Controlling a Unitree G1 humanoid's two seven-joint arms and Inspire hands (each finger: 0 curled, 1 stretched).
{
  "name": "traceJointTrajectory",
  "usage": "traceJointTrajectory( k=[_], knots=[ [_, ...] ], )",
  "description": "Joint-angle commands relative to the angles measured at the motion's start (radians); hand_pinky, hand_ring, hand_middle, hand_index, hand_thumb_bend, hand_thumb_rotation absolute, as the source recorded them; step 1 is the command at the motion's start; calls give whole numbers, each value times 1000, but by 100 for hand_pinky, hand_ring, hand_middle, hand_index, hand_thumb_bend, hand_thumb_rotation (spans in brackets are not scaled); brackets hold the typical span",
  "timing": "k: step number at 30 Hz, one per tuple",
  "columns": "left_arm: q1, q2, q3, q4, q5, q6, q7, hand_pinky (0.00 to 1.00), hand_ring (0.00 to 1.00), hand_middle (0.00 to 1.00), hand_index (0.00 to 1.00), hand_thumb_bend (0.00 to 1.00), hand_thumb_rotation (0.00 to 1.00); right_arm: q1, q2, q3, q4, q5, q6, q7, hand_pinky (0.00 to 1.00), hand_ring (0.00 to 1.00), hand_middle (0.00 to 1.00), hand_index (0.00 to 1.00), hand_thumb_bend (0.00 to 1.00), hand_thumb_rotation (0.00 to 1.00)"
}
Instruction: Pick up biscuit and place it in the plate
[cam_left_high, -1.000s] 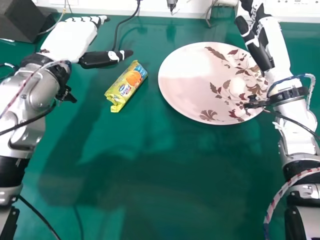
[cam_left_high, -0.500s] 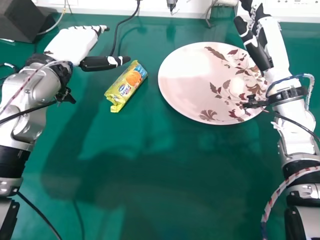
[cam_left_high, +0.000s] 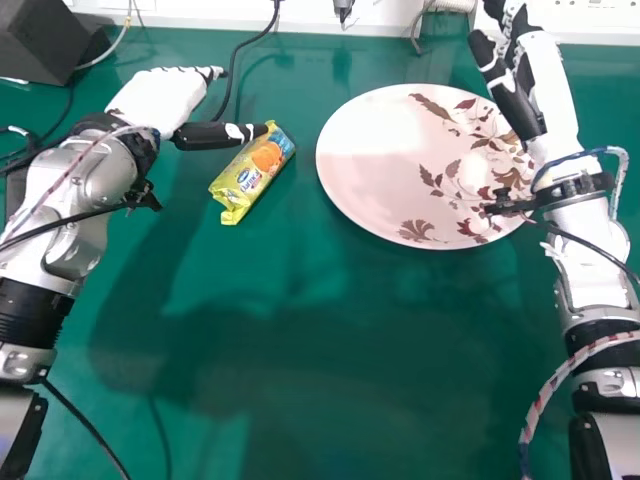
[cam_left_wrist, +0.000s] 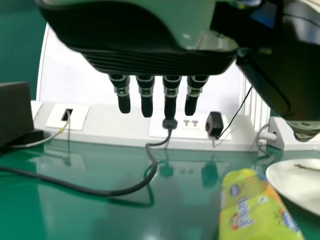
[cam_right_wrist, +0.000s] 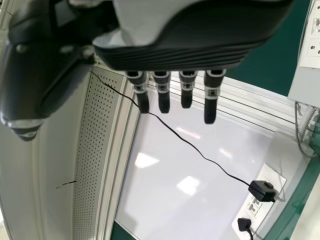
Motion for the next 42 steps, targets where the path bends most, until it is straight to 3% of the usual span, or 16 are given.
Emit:
traceJointTrajectory(
  k=[1, 23, 36, 42],
  knots=[
    [-7, -2, -14, 16, -8, -11, 15, 100, 100, 100, 100, 100, 90, 4, 2, 2, -8, -4, -1, -9, 84, 100, 100, 100, 100, 41],
    [43, -6, -21, 46, -48, -47, 27, 100, 100, 100, 100, 100, 90, 8, 5, 5, -24, -5, 10, -19, 90, 100, 100, 100, 100, 51],
    [96, -10, -10, 1, -51, -14, 20, 100, 100, 100, 100, 100, 89, 17, 5, 5, -52, -3, 31, -18, 90, 100, 100, 100, 100, 46],
    [123, -5, -20, -38, -30, 9, 15, 100, 100, 100, 100, 100, 88, 18, 6, 3, -61, 5, 44, -11, 89, 100, 100, 100, 100, 49]
  ],
)
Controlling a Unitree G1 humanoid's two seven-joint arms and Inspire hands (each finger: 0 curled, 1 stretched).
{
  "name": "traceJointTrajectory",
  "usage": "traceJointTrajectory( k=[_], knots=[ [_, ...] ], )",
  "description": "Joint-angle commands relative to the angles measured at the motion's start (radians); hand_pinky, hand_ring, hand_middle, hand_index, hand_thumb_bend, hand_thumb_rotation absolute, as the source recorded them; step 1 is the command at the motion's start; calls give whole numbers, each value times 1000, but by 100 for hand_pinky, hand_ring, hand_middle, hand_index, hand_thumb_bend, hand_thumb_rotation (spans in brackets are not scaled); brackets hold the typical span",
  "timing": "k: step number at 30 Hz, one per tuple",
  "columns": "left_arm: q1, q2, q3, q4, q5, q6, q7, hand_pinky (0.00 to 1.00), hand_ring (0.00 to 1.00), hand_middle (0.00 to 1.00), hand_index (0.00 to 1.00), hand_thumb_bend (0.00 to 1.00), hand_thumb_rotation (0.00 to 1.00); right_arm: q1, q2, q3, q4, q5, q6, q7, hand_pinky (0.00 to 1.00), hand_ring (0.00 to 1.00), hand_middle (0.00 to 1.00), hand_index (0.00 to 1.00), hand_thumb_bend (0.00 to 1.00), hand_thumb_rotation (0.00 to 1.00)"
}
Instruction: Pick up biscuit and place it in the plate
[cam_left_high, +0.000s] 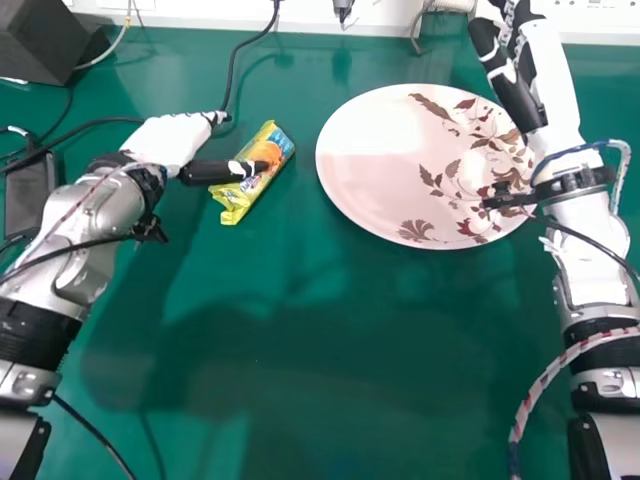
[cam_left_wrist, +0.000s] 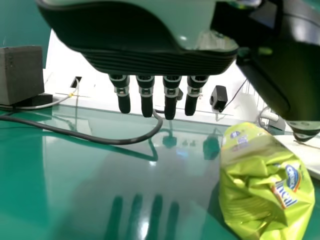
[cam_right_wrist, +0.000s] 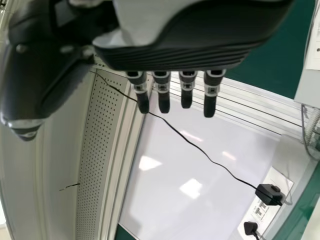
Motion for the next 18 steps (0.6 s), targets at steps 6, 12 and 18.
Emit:
traceJointTrajectory(
  k=[6, 12, 18],
  knots=[
    [49, 12, -11, -46, 9, 6, 11, 100, 100, 100, 100, 100, 89, 18, 1, 0, -12, 3, 5, 0, 89, 100, 100, 100, 100, 50],
    [58, 12, -16, -60, 16, 9, 1, 100, 100, 100, 100, 100, 89, 16, 5, 1, -13, 0, 4, -4, 89, 100, 100, 100, 100, 50],
    [46, 9, -34, -46, 15, 6, -25, 100, 100, 100, 100, 100, 88, 16, 6, 1, -14, -1, 3, -7, 87, 100, 100, 100, 100, 49]
  ],
)
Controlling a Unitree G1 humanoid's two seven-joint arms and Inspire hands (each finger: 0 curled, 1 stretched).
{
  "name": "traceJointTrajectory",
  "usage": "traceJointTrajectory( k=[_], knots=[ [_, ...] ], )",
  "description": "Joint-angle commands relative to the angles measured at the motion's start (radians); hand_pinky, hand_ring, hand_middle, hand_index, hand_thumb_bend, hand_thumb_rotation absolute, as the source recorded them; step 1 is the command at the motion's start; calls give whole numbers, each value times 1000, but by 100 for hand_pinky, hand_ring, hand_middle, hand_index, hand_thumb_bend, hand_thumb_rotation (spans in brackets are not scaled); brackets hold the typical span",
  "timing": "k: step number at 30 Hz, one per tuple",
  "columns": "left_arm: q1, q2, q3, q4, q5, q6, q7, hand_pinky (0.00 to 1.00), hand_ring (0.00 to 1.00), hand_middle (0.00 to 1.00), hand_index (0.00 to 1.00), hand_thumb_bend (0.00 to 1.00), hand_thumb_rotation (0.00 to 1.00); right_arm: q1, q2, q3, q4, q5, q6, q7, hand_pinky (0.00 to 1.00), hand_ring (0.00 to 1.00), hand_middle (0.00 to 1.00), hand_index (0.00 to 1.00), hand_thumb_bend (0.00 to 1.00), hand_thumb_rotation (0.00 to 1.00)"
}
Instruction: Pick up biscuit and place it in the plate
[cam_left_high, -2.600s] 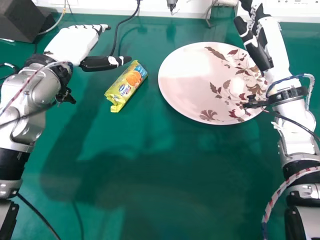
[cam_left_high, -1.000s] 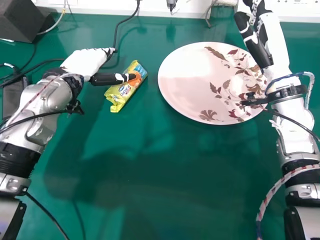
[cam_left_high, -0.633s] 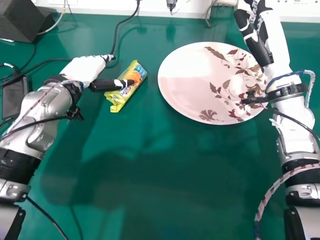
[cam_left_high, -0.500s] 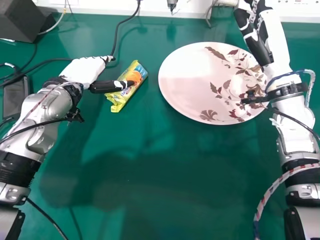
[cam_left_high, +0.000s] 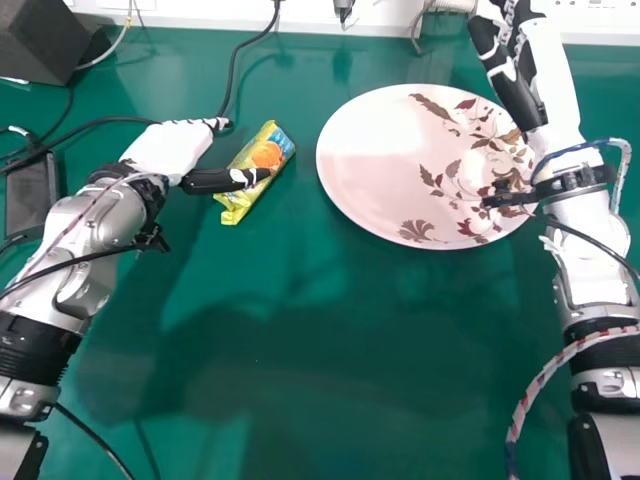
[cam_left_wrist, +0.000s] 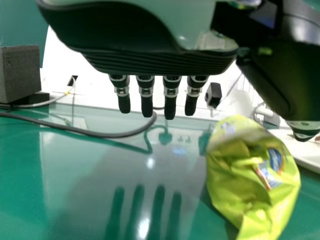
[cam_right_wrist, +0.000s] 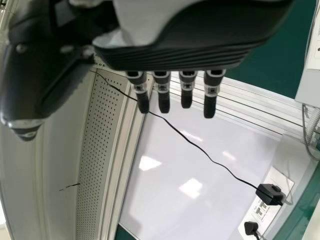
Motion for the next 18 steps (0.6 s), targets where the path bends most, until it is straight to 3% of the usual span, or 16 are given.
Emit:
traceJointTrajectory(
  k=[1, 8, 18],
  knots=[
    [6, 7, -17, 4, 4, -3, -18, 100, 100, 100, 100, 100, 88, 16, 7, 1, -9, 0, -1, -6, 87, 100, 100, 100, 100, 49],
    [-19, -4, -39, 31, 7, -1, -37, 100, 100, 100, 100, 100, 88, 17, 8, 0, -11, 3, 2, -5, 88, 100, 100, 100, 100, 49],
    [-58, -49, -77, 78, 52, 42, 6, 100, 100, 100, 100, 100, 87, 24, 12, 0, -37, 5, 14, -2, 88, 100, 100, 100, 100, 46]
  ],
)
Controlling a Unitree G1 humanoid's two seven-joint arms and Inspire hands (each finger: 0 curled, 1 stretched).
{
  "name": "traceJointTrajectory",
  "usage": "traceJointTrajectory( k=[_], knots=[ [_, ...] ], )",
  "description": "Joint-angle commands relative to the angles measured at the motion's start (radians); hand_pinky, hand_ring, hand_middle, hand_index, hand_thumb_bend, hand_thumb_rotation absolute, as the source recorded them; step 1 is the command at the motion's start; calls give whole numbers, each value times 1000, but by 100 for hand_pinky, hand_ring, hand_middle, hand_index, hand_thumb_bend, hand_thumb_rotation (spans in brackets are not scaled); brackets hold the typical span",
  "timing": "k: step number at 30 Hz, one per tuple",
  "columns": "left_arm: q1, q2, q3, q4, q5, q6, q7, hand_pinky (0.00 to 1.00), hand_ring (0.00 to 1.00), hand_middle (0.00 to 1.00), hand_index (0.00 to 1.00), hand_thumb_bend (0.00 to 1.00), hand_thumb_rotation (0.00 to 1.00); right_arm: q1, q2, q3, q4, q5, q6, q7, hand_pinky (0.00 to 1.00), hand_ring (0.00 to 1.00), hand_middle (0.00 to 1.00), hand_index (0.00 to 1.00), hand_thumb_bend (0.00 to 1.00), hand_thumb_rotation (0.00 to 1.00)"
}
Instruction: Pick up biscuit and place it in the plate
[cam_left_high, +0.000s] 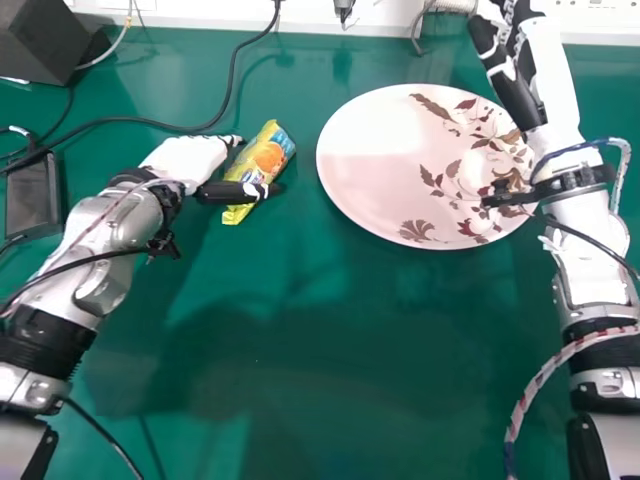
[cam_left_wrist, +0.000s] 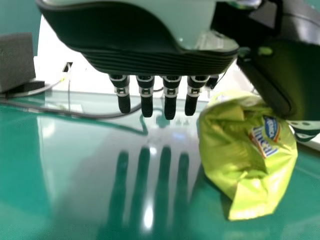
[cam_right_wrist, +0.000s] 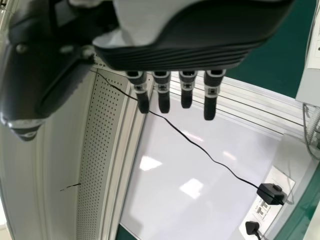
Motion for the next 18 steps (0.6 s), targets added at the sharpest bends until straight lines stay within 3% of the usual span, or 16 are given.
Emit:
traceJointTrajectory(
  k=[1, 8, 18],
  knots=[
    [-4, -14, -18, 14, 19, 10, 25, 100, 100, 100, 100, 100, 87, 24, 4, -1, -16, 4, 5, -2, 88, 100, 100, 100, 100, 46],
    [-15, -31, -33, 30, 41, 38, 44, 100, 100, 100, 100, 100, 87, 25, 4, -1, -23, 2, 8, -2, 88, 100, 100, 100, 100, 43],
    [-34, -31, -41, 53, 36, 20, 38, 100, 100, 100, 100, 100, 87, 29, 6, -3, -40, 1, 11, -7, 86, 100, 100, 100, 100, 41]
  ],
)
